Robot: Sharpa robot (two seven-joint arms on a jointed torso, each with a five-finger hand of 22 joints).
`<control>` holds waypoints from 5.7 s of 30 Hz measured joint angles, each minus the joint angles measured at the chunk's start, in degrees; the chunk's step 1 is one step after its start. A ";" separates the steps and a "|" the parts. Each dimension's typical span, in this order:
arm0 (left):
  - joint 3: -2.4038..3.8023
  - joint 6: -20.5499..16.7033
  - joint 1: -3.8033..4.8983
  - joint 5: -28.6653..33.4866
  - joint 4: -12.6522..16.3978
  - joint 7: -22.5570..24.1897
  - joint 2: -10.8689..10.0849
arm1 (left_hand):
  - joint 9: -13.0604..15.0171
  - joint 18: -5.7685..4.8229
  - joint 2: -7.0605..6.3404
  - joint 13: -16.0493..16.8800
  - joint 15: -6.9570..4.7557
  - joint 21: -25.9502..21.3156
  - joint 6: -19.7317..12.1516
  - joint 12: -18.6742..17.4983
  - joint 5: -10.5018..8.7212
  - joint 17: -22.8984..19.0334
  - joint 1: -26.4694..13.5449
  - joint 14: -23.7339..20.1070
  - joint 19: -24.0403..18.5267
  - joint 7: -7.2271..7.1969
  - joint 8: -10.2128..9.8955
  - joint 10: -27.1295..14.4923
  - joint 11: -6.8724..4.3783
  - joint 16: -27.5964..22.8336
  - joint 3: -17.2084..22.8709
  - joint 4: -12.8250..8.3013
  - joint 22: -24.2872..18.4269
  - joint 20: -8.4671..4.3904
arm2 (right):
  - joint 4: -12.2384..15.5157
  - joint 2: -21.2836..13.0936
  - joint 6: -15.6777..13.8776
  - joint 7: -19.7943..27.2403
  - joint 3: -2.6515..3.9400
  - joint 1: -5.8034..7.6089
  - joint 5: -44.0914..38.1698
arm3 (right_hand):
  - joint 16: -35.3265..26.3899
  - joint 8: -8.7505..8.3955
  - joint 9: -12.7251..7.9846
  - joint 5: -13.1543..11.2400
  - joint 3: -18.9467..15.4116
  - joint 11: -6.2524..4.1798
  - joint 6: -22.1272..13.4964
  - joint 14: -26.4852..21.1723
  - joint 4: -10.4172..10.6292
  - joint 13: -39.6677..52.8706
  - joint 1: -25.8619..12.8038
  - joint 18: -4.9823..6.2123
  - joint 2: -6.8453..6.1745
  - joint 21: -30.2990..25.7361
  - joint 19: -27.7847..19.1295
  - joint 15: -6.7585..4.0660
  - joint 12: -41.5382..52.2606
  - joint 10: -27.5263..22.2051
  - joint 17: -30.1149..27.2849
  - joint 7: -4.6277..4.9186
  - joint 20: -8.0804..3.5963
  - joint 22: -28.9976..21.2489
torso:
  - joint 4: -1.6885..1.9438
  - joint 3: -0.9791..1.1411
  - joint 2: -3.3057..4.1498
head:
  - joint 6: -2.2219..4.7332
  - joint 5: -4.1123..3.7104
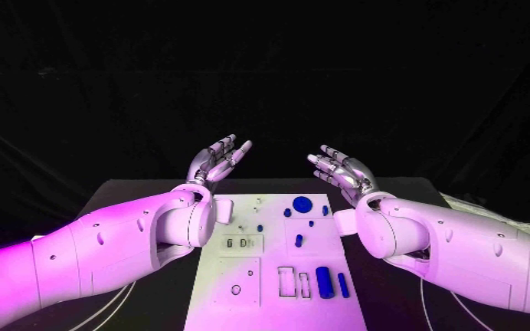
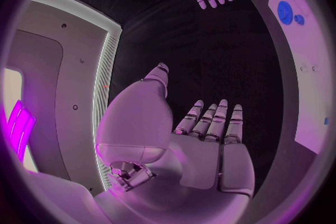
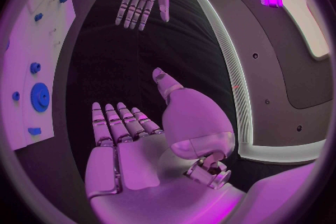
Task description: Assemble the parts on the task board
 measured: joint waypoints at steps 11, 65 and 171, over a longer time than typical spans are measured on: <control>-0.01 2.08 0.02 -0.60 -0.09 -0.34 0.01 | 1.24 0.86 2.52 1.44 -0.04 7.66 13.97 3.33 0.00 2.33 3.72 21.08 20.78 1.04 2.50 19.42 1.02 5.34 -0.70 -0.67 3.59 0.19 | -2.17 0.67 13.15 -3.96 -1.19 2.26 -3.38 | 3.55 2.72 1.50 0.48 1.50 -0.30 15.99 20.47 -4.46 1.29 6.31 3.24 0.33 5.08 12.98 -0.88 3.12 20.04 1.45 1.09 0.19 2.16 | 0.00 0.00 0.02 | 0.01 0.01; 0.93 9.80 1.34 -0.18 21.06 0.10 -14.49 | 1.88 1.72 4.96 2.41 -5.66 17.73 36.50 5.58 -0.24 9.51 7.82 46.21 46.12 3.19 5.03 46.92 -3.32 9.30 -4.45 -4.42 7.13 -4.45 | -4.41 2.52 18.67 -31.48 0.42 9.03 -95.08 | 38.57 2.66 2.31 -1.66 9.16 -9.42 47.85 69.94 -1.20 1.95 9.99 5.46 -12.00 58.99 51.28 -13.68 2.13 48.84 28.98 0.38 -10.84 36.81 | 3.68 -1.92 13.45 | 1.98 -4.88; 0.93 10.83 1.36 0.41 20.32 -2.52 -14.32 | 1.84 1.72 5.49 2.38 -5.66 17.72 36.70 4.44 -0.23 10.52 8.35 46.20 46.12 3.39 4.22 47.12 -3.12 8.24 -4.92 -5.22 7.10 -4.44 | -13.50 14.36 11.13 -38.10 0.34 8.94 -97.56 | 58.17 2.32 3.25 -7.31 17.74 -8.59 46.64 68.13 7.25 1.76 10.09 3.03 -13.66 70.95 52.05 -12.77 1.69 46.84 42.89 1.03 -9.70 50.94 | 5.98 -2.84 14.80 | 1.50 -5.41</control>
